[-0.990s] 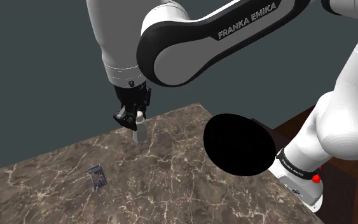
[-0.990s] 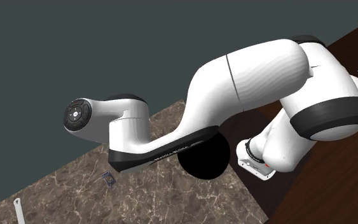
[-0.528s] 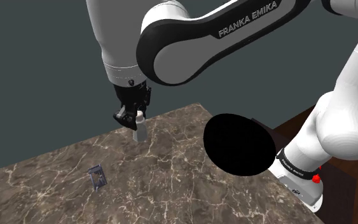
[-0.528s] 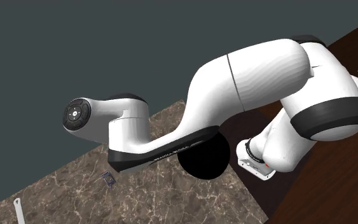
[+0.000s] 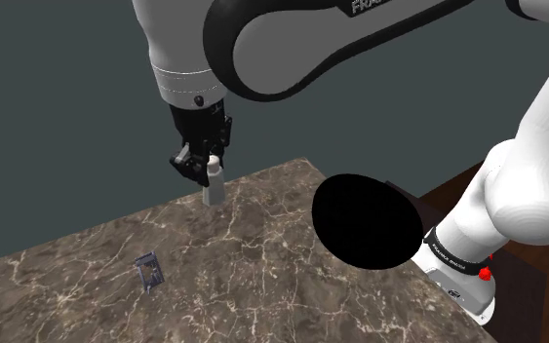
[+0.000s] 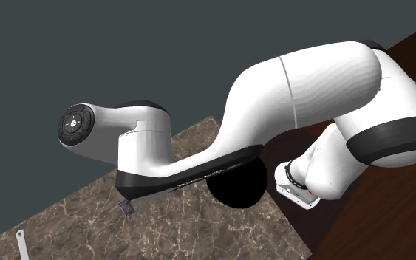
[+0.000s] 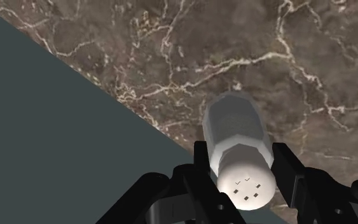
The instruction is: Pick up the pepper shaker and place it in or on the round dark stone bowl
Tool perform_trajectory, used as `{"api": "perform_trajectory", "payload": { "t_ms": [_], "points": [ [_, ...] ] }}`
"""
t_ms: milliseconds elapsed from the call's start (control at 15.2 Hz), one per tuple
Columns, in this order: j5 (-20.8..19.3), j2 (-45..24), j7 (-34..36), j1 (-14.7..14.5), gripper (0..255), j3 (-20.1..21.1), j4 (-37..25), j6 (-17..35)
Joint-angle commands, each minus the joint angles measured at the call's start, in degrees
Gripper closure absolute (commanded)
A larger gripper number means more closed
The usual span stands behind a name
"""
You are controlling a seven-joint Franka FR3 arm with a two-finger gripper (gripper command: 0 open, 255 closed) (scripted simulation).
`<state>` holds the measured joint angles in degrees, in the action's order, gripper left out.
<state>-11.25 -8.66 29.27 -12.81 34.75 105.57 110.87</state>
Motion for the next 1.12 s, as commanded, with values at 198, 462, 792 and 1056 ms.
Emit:
{"api": "perform_trajectory", "payload": {
  "t_ms": [198, 462, 792, 1056],
  "points": [
    [0.6, 0.6, -0.9, 0.1, 255, 0.1, -3.5, -3.9],
    [1.0, 1.0, -1.4, 0.0, 255, 0.2, -6.1, -6.8],
    [1.3, 1.2, -1.8, -0.1, 255, 0.3, -9.7, -10.5],
    [1.3, 1.1, -2.1, -0.3, 255, 0.4, -12.9, -13.6]
  ]
}}
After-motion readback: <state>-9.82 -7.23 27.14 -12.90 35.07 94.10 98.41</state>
